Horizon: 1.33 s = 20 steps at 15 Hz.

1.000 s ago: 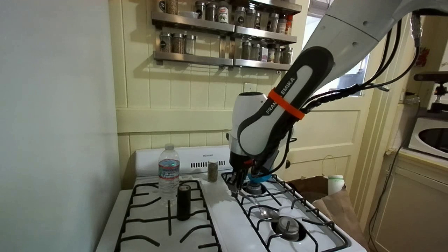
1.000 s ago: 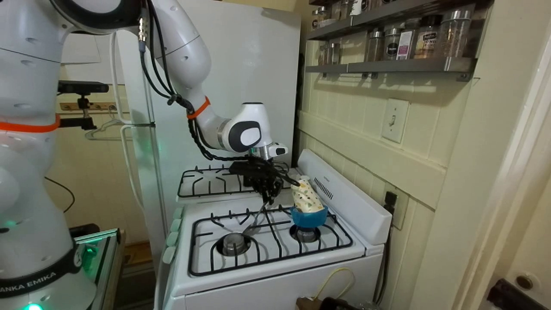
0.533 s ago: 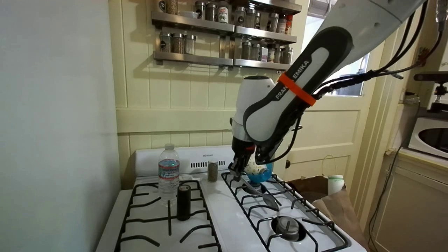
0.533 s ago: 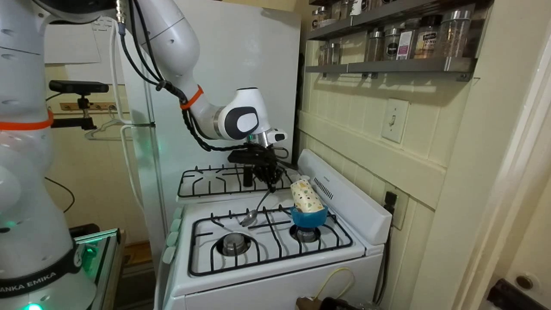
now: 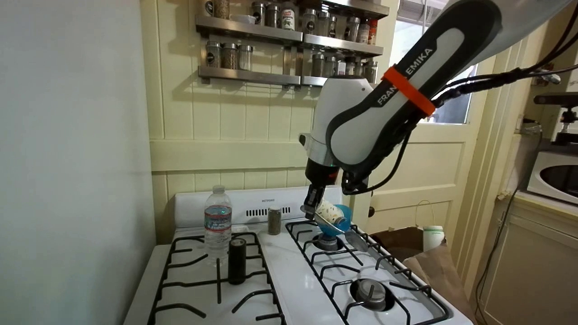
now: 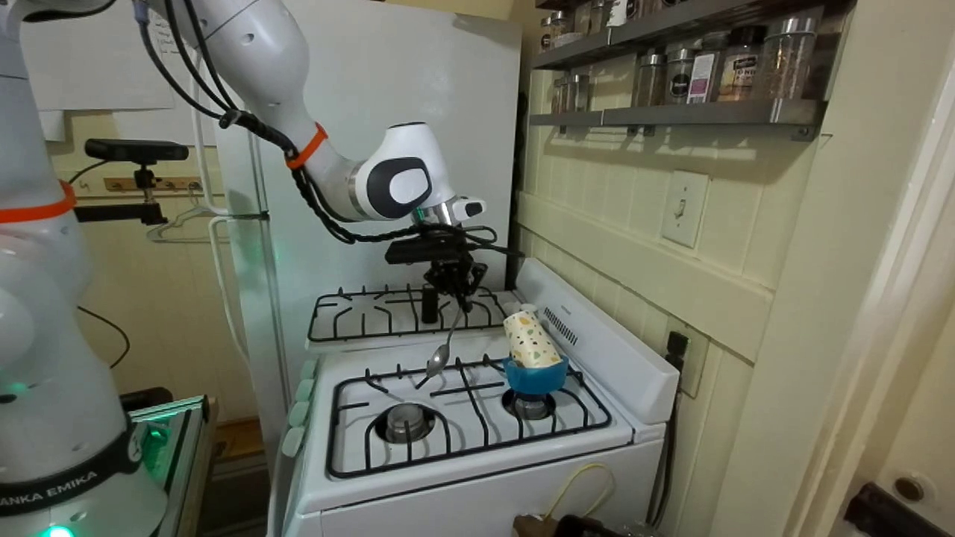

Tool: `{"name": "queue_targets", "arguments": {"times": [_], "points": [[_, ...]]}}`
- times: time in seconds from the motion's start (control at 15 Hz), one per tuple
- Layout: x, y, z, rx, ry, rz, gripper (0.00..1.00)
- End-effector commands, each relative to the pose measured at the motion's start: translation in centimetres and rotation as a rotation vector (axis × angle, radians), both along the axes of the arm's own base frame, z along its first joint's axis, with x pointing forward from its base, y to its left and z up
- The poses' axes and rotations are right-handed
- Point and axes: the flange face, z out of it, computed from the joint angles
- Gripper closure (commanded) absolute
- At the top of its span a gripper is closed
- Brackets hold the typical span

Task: Move the spoon slightly backwards

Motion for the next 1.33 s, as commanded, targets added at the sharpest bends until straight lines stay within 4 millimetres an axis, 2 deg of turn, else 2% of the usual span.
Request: {"name": "queue_targets", "arguments": {"times": [0.0,0.27,0.93,1.07,1.13,1.27], "points": [[-1.8,0.4,0.9,-0.063,0.004,0.191,0.99],[-3.0,0.9,1.2,-0.132,0.011,0.401,0.99],[-3.3,0.3,-0.2,-0.308,0.085,0.901,0.99],[-2.8,-0.3,-0.5,-0.278,0.083,0.888,0.99],[-2.7,0.4,-0.3,-0.279,0.069,0.855,0.95],[-2.6,0.0,-0.4,-0.282,0.073,0.860,0.99]]}}
